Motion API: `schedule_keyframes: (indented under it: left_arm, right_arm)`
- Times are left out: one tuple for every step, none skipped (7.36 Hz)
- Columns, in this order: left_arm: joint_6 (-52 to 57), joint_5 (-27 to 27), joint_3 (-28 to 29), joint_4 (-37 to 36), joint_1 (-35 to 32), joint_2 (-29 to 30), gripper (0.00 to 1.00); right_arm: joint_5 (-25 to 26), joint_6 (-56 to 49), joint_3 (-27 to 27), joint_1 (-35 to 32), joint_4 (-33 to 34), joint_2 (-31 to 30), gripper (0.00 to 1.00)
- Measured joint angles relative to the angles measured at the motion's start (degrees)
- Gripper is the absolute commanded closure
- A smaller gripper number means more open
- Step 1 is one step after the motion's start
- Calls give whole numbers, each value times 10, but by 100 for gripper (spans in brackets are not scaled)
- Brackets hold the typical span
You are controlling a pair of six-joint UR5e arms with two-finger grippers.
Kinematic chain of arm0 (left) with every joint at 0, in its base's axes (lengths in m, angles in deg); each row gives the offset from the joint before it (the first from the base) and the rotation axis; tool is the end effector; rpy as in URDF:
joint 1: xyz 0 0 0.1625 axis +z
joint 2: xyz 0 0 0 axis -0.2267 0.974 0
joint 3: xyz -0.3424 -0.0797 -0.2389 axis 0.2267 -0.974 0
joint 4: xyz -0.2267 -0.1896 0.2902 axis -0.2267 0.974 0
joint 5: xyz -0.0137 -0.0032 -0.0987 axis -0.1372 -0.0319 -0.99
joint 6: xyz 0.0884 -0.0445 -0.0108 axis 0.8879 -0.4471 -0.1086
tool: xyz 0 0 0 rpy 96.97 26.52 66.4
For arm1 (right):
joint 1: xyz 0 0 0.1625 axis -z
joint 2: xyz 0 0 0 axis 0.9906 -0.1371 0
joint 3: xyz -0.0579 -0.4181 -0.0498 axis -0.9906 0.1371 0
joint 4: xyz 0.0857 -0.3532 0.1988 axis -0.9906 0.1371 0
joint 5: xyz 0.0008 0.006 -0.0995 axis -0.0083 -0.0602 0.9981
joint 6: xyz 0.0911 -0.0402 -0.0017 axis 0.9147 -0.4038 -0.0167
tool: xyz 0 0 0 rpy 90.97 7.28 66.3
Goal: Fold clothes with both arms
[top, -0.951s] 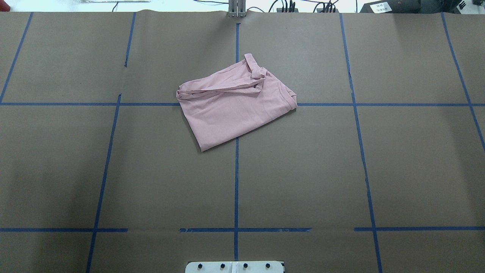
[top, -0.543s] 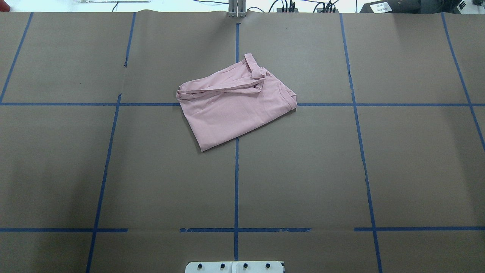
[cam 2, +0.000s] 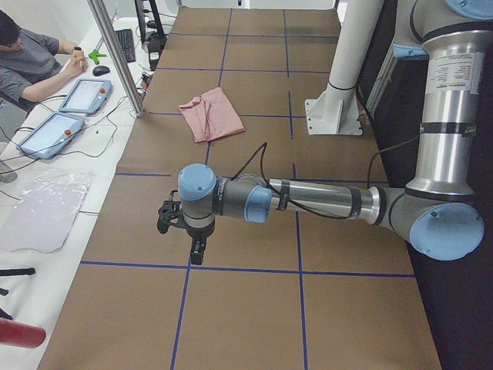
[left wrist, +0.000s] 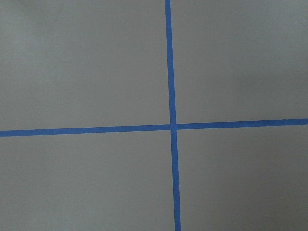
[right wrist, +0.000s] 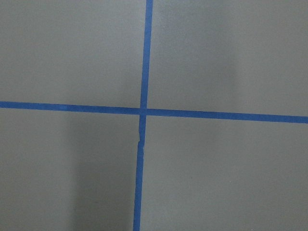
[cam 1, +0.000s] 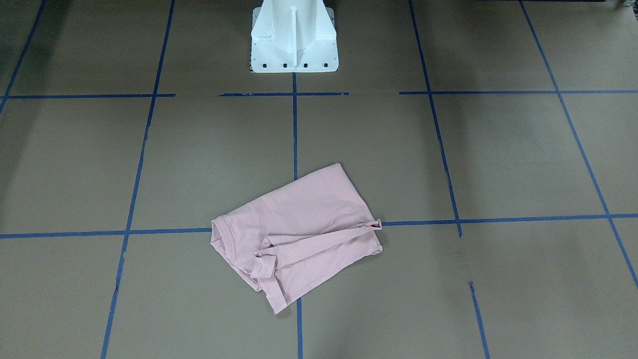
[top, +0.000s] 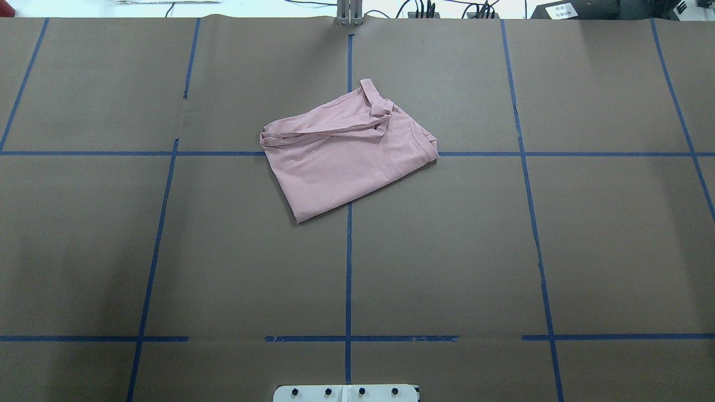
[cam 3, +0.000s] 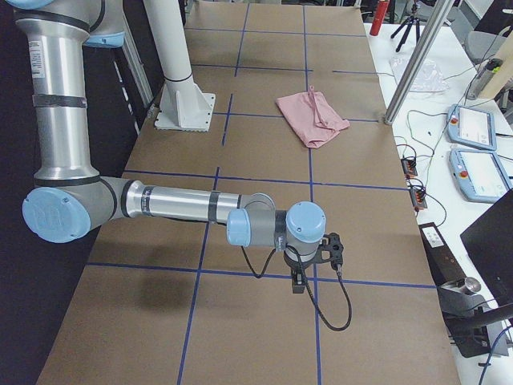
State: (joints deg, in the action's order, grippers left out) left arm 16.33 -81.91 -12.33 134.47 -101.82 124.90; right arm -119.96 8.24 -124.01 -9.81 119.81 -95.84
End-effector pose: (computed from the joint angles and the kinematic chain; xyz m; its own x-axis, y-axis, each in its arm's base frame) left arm -0.0548 -0.5080 0.6091 0.7351 0.0416 -0.6767 0.0445 0.9930 0.1094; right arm 0.0785 -0.4980 0.6691 0.6967 -0.0414 0.7162 -0.0046 0.9981 0.0621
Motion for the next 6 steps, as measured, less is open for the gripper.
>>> schedule_keyframes:
  left_arm:
    - [0,0,0,0,0,0,0]
    - [1,0,1,0,0,0,0]
    - [1,0,1,0,0,0,0]
    - [1,0,1,0,0,0,0]
    - [0,0,0,0,0,0,0]
    - [1,0,0,0,0,0,0]
  right_arm:
    - [0,0,-2,0,1,-1,0]
    - [0,-1,-3,0,1,-1,0]
    - [0,-1,-3,0,1,-1,0]
    - [0,-1,-3,0,1,-1,0]
    - [0,-1,-5,0,1,-1,0]
    - [0,-1,-8,0,1,-1,0]
